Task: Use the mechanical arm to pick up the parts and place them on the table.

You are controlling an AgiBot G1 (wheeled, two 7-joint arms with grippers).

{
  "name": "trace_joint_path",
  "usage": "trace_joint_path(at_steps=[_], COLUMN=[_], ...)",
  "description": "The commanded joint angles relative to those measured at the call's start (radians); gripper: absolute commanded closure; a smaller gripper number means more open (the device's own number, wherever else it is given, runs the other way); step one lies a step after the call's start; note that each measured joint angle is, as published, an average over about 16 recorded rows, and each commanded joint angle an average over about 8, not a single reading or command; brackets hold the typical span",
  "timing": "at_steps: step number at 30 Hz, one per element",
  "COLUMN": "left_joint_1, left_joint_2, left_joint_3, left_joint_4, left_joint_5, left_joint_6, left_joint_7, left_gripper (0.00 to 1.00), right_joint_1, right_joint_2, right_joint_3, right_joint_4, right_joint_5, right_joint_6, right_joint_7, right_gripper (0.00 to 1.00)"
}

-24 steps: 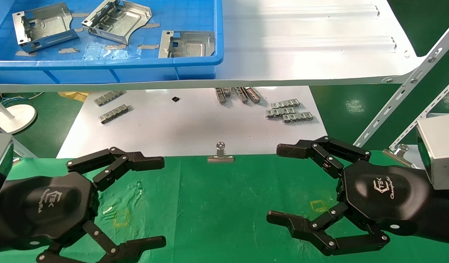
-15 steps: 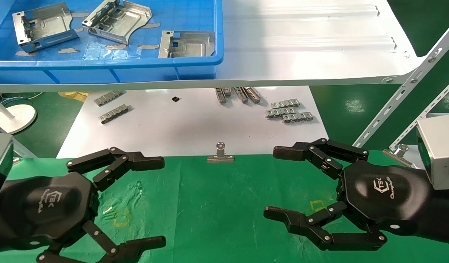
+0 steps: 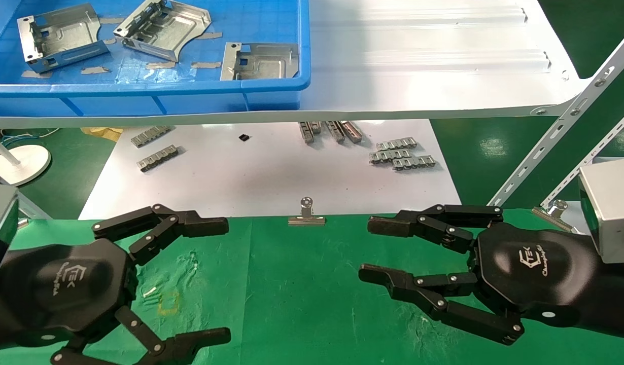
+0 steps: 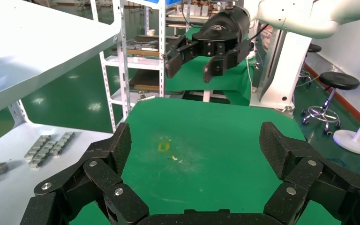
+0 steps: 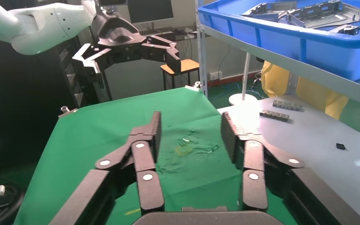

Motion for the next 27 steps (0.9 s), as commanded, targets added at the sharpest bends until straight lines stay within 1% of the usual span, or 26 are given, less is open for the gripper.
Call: trace_joint_path(at_steps=[1, 22, 25, 27], left_joint_1=[0.000, 0.000, -0.017, -0.046], left_joint_2=[0.000, 0.000, -0.001, 0.000], left_joint_3=[0.000, 0.000, -0.008, -0.015], left_joint_4=[0.000, 0.000, 0.001, 0.006], left_joint_5=[0.000, 0.000, -0.005, -0.005], left_joint_6=[0.000, 0.000, -0.006, -0.020], left_joint_7=[0.000, 0.000, -0.001, -0.007], left_gripper=[0.00, 0.00, 0.00, 0.00], right_joint_1=[0.000, 0.000, 0.000, 0.000], right_joint_2=[0.000, 0.000, 0.000, 0.000], right_joint_3=[0.000, 0.000, 0.000, 0.000], right_joint_4=[0.000, 0.000, 0.000, 0.000], right_joint_5=[0.000, 0.000, 0.000, 0.000], right_joint_6=[0.000, 0.000, 0.000, 0.000], right_joint_7=[0.000, 0.000, 0.000, 0.000], right_gripper=[1.00, 1.00, 1.00, 1.00])
